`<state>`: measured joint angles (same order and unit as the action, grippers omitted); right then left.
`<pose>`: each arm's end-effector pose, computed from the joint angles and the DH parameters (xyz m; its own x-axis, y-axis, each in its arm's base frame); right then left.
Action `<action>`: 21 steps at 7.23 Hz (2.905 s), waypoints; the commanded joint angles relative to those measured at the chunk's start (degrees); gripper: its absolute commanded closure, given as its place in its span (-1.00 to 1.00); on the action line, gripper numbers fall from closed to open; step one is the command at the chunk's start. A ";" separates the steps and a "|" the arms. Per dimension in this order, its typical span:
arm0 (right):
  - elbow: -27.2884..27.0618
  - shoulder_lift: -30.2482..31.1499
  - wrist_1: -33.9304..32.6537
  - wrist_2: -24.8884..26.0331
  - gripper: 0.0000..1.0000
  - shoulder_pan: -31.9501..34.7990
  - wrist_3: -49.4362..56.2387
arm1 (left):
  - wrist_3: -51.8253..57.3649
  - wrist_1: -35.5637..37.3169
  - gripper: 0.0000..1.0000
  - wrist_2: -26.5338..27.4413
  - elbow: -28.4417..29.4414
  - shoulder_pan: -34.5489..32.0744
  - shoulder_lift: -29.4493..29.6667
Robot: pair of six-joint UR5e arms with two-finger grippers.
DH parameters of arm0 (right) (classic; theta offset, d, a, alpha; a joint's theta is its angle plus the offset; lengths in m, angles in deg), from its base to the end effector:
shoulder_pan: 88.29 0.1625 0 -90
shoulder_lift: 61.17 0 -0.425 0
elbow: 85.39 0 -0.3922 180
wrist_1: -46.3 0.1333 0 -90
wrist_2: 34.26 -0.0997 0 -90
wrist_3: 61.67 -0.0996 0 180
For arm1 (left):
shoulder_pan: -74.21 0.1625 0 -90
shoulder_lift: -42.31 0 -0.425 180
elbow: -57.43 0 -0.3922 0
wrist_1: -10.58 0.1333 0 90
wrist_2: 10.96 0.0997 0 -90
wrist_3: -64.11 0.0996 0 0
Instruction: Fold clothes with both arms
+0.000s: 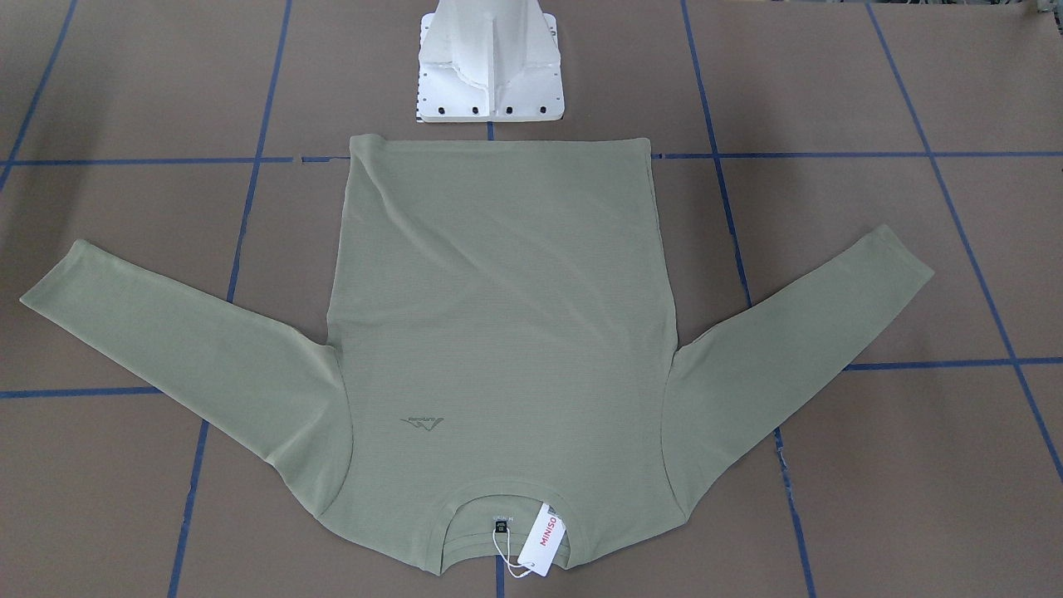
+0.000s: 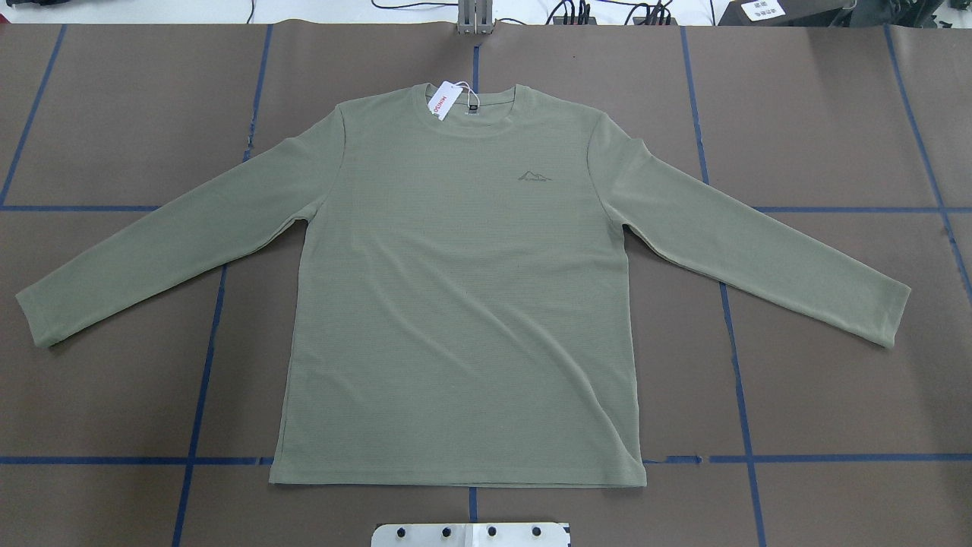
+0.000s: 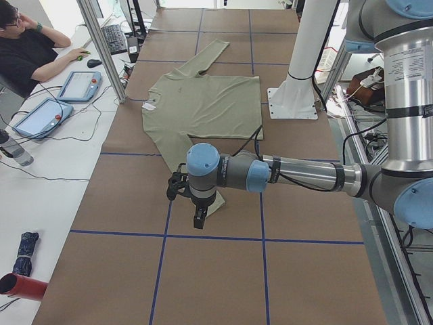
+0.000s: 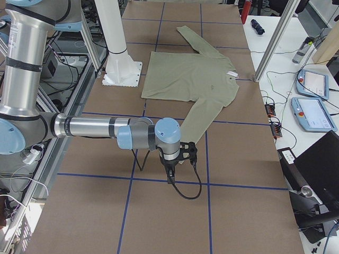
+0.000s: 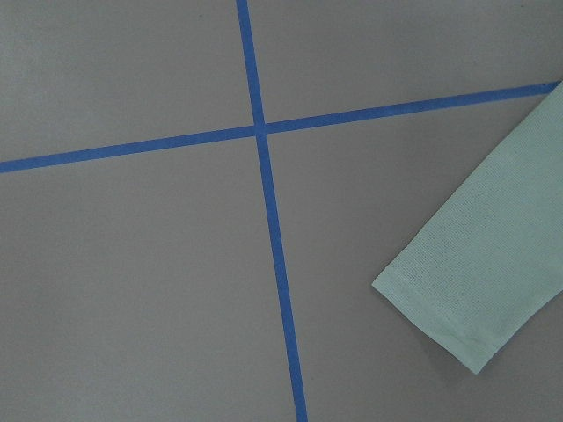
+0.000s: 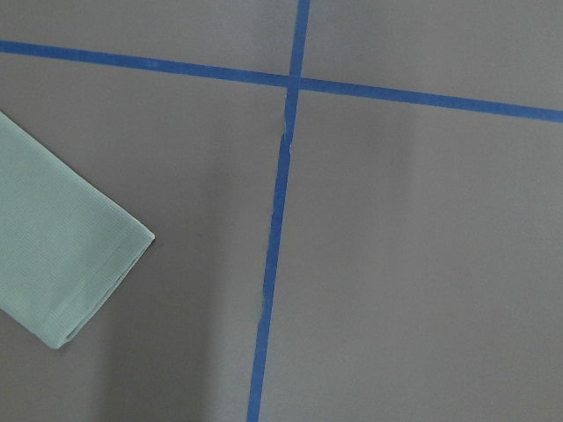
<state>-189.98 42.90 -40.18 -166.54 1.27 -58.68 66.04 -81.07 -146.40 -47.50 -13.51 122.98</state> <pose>0.0633 -0.3940 0.6377 0.7381 -0.1050 0.6665 0.0462 0.9934 0.1054 -0.0452 -0.4313 0.6003 0.6958 0.1511 -0.7022 -0.0629 0.9867 0.1499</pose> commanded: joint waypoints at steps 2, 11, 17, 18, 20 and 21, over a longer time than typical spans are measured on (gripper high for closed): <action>0.00 -0.26 0.09 0.00 -1.00 0.00 -0.09 | 0.09 -0.02 -1.00 -0.09 -0.44 -0.08 0.00; -0.09 -2.81 12.48 -2.36 -1.00 -0.35 -1.23 | 0.08 -20.37 -1.00 0.00 2.63 -1.39 3.05; 6.13 2.79 45.77 0.93 -0.96 -13.40 -40.86 | -0.44 -28.23 -1.00 -0.35 4.22 -1.40 3.78; 10.50 2.81 54.84 4.97 -0.88 -18.23 -48.35 | -0.44 -28.23 -1.00 -0.44 4.22 -1.40 3.61; 14.75 2.20 63.43 15.95 -0.64 -29.04 -59.54 | -0.26 -28.23 -1.00 -0.53 4.22 -1.40 3.43; 16.16 1.15 63.72 20.61 -0.59 -33.09 -60.20 | 0.09 -28.23 -1.00 -0.53 4.39 -1.40 3.43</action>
<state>-175.94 45.01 21.09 -152.28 -25.86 -115.38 65.82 -109.30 -146.89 -43.25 -14.91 126.47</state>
